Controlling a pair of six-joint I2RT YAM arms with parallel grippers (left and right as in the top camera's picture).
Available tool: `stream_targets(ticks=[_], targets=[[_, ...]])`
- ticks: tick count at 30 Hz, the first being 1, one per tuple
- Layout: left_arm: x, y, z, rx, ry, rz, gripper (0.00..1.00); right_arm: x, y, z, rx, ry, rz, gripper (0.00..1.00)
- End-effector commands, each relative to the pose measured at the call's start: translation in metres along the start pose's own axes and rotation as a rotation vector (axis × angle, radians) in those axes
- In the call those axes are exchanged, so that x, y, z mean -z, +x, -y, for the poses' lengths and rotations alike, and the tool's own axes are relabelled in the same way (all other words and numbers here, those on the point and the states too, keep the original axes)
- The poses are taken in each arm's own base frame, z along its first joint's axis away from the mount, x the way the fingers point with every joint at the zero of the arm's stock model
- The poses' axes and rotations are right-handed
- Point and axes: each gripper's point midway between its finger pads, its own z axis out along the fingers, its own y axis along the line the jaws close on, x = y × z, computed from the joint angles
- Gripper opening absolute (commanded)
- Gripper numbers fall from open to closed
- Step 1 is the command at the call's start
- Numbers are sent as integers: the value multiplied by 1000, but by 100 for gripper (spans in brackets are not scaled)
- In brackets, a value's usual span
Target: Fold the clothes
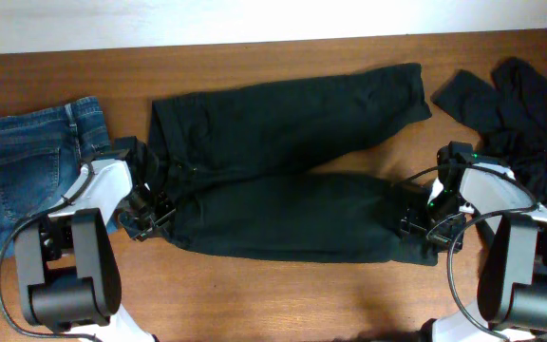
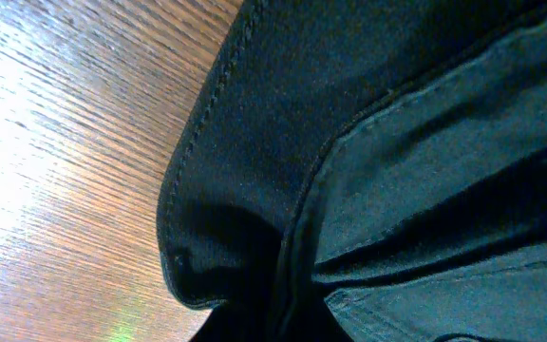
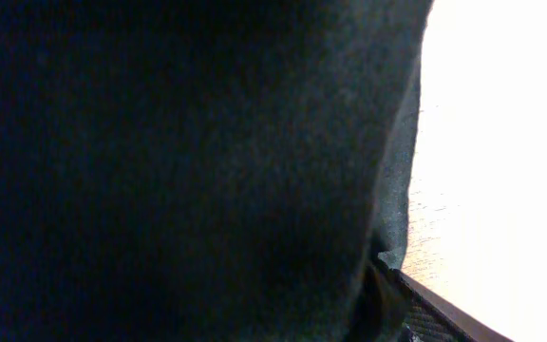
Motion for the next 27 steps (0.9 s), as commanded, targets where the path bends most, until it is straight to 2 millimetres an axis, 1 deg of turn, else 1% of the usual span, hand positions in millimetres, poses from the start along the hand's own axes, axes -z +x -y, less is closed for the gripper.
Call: stream_targets(ticks=[1, 2, 3, 4, 5, 7, 8, 12, 14, 16, 17, 19, 20, 23, 25, 27], targets=[[-22, 8, -20, -17, -100, -40, 0, 1, 2, -3, 5, -27, 4, 75], [-18, 7, -21, -19, -105, -24, 1, 1, 2, -3, 5, -27, 4, 75], [-13, 4, -21, -20, -104, -2, 1, 1, 2, -3, 5, -27, 4, 71], [-7, 1, -20, -30, -95, 19, 0, 1, 2, -3, 5, -27, 4, 64], [1, -2, -17, -42, -83, 48, 0, 1, 3, -3, 5, -26, 1, 53], [21, -9, -12, -59, -54, 111, 1, 1, 4, -3, 4, -25, -4, 15], [33, -13, -9, -66, -38, 149, 1, 1, 4, -3, 6, -25, -4, 4], [74, -22, -5, -75, 0, 287, 1, 4, 1, -4, 9, -28, 6, 4], [88, -23, -6, -74, 9, 337, 1, 5, 0, -4, 9, -29, 7, 4], [95, -22, -6, -74, 20, 357, 1, 5, 1, -6, 9, -39, 3, 4], [99, -20, -6, -74, 24, 365, 1, 6, 2, -11, 28, -68, -3, 5], [99, -20, -7, -74, 24, 364, 1, 6, 4, -19, 61, -116, -11, 11], [99, -19, -7, -74, 22, 362, 1, 7, 5, -23, 74, -140, -16, 18], [99, -19, -7, -74, 22, 361, 1, 10, 11, -38, 166, -229, -36, 31], [99, -19, -7, -76, 22, 361, 2, 11, 16, -40, 186, -250, -52, 47], [99, -19, -7, -76, 22, 361, 2, 11, 17, -40, 172, -250, -59, 50]])
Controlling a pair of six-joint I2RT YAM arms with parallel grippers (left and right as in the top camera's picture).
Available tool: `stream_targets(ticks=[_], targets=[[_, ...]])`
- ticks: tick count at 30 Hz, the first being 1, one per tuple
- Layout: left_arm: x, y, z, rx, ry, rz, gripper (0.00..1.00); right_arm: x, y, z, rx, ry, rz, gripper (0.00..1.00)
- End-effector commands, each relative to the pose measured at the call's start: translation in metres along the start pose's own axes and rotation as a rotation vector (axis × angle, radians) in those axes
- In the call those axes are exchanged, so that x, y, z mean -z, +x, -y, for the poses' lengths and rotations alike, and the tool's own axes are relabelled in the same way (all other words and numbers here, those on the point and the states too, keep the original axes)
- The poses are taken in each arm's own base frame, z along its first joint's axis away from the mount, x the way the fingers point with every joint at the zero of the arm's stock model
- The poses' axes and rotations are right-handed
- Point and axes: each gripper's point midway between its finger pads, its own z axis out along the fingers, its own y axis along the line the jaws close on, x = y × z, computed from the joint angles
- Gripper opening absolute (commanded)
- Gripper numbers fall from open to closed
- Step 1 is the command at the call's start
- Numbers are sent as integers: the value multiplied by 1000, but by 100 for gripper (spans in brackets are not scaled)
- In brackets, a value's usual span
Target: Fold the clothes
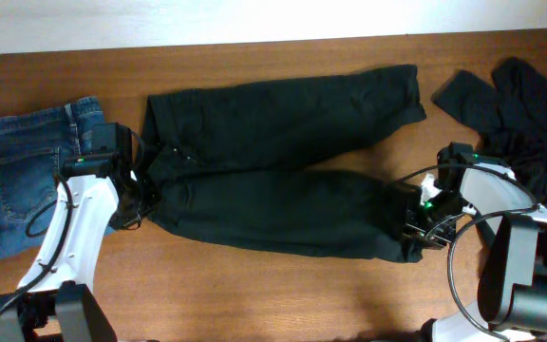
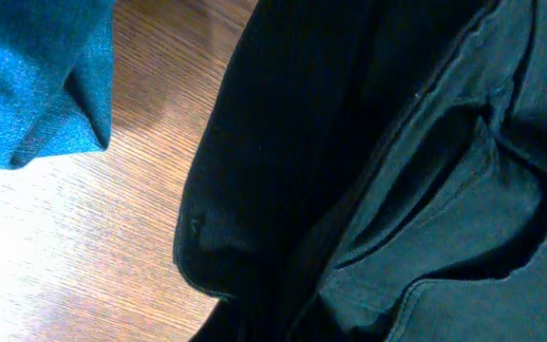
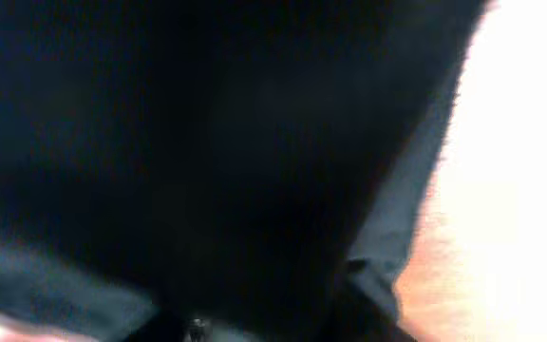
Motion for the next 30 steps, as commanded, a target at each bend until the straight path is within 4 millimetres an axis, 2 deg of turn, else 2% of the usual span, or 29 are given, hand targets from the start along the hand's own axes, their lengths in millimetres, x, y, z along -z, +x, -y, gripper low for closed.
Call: stream_targets(ticks=[1, 3, 7, 12, 15, 18, 21, 27, 28, 30], targets=[[9, -8, -4, -11, -17, 42, 2, 5, 0, -12, 26, -76, 6, 52], [9, -8, -4, -11, -18, 40, 2, 6, -4, -9, -37, -81, 21, 58], [9, -8, -4, -11, -18, 40, 2, 8, -7, -2, -84, -90, 28, 59], [9, -7, -4, -11, -19, 37, 2, 14, -12, 18, -215, -112, 48, 59], [9, -6, -5, -11, -21, 32, 2, 16, -8, 27, -260, -123, 38, 62], [9, -5, -6, -11, -24, 28, 2, 15, -3, 28, -270, -124, 18, 68], [9, -4, -6, -11, -25, 26, 2, 10, 4, 20, -257, -153, -11, 71], [9, -4, -6, -20, -26, 22, 2, -15, 28, 16, -275, -175, -77, 69], [9, -3, -6, -19, -27, 20, 2, -20, 32, 17, -290, -175, -84, 67], [9, -2, -7, -19, -29, 17, 2, -29, 36, 16, -299, -188, -86, 54]])
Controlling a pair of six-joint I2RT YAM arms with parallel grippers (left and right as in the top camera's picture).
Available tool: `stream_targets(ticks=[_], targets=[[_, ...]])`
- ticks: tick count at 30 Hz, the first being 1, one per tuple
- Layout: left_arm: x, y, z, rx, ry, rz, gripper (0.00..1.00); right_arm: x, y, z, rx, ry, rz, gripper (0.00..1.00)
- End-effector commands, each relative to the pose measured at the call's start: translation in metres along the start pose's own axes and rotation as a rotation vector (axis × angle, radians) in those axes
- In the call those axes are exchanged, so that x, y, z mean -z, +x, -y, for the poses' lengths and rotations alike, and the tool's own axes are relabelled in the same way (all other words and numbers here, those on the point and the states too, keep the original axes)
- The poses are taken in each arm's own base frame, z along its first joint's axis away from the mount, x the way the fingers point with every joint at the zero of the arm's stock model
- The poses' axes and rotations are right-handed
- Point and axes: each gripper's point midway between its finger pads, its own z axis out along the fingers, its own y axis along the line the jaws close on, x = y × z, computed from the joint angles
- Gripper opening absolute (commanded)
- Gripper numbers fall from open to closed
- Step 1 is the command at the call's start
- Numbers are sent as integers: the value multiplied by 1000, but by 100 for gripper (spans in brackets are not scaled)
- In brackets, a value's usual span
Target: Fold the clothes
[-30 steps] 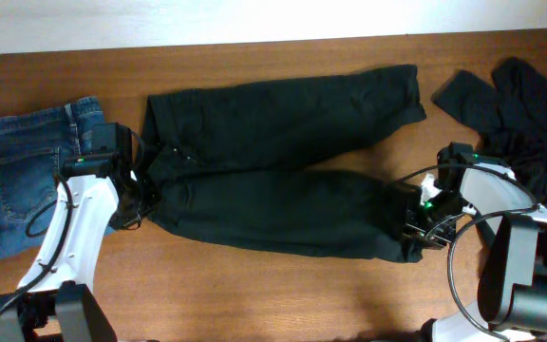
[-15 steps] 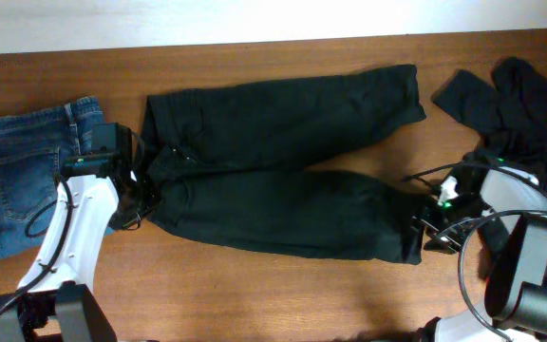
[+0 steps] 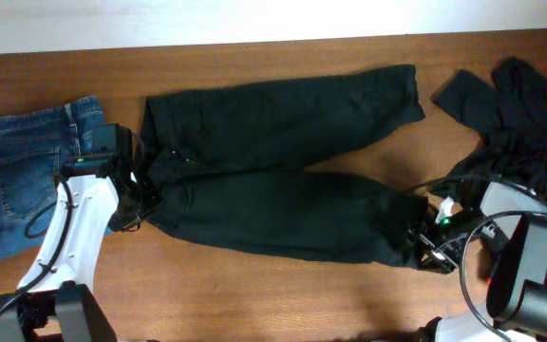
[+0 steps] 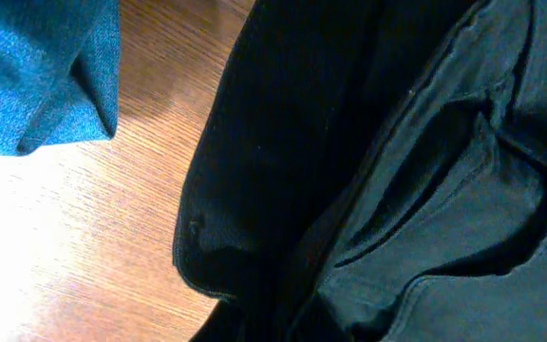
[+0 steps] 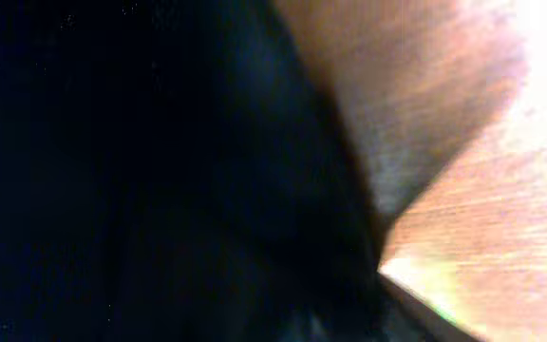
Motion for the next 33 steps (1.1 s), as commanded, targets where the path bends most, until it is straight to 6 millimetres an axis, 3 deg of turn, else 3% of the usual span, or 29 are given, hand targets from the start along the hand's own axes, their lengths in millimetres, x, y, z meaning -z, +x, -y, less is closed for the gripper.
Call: stream_targets(ticks=[1, 4, 6, 14, 20, 24, 29, 33], targets=[[9, -6, -4, -15, -14, 34, 2, -19, 10, 3, -15, -28, -14, 43], [9, -5, -4, -15, -16, 30, 1, -21, 6, 3, -7, -32, 5, 14], [9, -4, -5, -15, -19, 25, 0, -21, 3, 3, -1, -34, 18, 4], [16, -2, -6, -78, -19, 24, 1, -2, -11, -8, 69, -37, 55, 4], [58, -18, 1, -106, 41, 168, 0, 51, -22, -32, 204, -41, 133, 4], [81, -19, 1, -103, 71, 237, 0, 86, -25, -46, 255, -49, 225, 4], [100, -7, 5, -109, 137, 259, 0, 121, -7, -57, 287, -59, 304, 4], [110, 5, -1, -109, 137, 259, 0, 127, 13, -55, 282, -58, 293, 4]])
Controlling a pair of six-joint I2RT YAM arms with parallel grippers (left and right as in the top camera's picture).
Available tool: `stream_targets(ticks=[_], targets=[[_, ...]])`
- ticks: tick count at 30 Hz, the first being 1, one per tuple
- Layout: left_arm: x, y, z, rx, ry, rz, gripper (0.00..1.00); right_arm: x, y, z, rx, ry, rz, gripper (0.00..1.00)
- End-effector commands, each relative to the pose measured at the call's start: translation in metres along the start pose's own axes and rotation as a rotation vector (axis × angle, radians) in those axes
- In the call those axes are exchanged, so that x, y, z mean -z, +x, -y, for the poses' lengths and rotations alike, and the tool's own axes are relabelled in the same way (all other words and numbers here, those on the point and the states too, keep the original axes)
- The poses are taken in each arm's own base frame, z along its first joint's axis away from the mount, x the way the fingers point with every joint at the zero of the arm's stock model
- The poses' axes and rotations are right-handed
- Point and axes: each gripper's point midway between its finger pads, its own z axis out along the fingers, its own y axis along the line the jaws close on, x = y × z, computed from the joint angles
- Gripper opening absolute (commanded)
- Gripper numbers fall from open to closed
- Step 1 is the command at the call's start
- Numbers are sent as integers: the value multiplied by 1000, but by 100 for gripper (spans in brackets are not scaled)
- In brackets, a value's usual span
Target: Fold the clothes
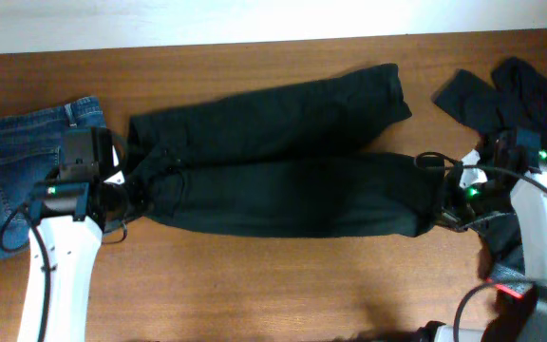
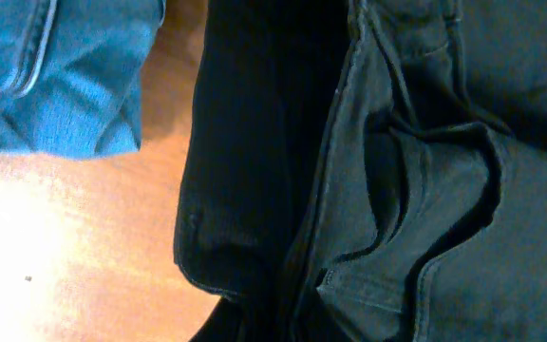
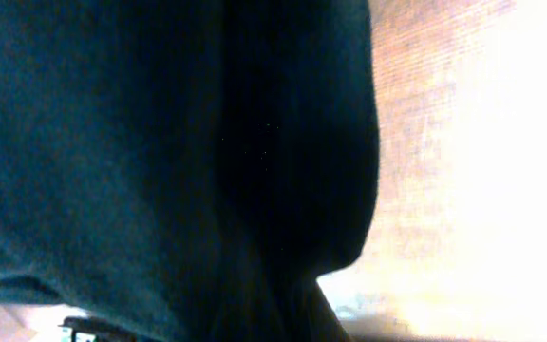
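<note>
Black trousers (image 1: 273, 180) lie stretched across the table, waist at the left, both legs running right, the far leg (image 1: 283, 109) angled up. My left gripper (image 1: 126, 204) is shut on the waistband's near corner (image 2: 226, 256); its fingers are hidden under cloth. My right gripper (image 1: 440, 217) is shut on the near leg's hem (image 3: 283, 190), which fills the right wrist view. Folded blue jeans (image 1: 27, 171) lie at the far left, also seen as blue denim (image 2: 55, 85).
A heap of black garments (image 1: 516, 95) lies at the right edge behind my right arm. The brown wooden table (image 1: 273, 285) runs to a white wall at the back.
Both grippers moved apart and away from the near edge: the left further left, the right to the right. The near leg now lies straight and taut.
Both grippers first held the trousers at waist corner and near hem, with the near leg slanting toward the front. The left arm then shifted left while the right sank toward the front edge. Now the trousers are pulled out flat and straight.
</note>
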Motion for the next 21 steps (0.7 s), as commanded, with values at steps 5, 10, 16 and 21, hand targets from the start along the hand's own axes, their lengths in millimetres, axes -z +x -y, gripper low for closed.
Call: stream_targets(ticks=[5, 10, 16, 21], targets=[[43, 11, -7, -9, 16, 72, 0, 24, 35, -6, -2, 19, -28, 4], [59, 9, -8, -9, 33, 146, 0, 28, 48, -6, -18, 25, -65, 6], [58, -2, -6, -4, 28, 180, 0, 39, 41, -5, -4, 56, -30, 14], [43, -3, -7, -4, 8, 128, 0, 39, 45, -5, -17, 58, -53, 14]])
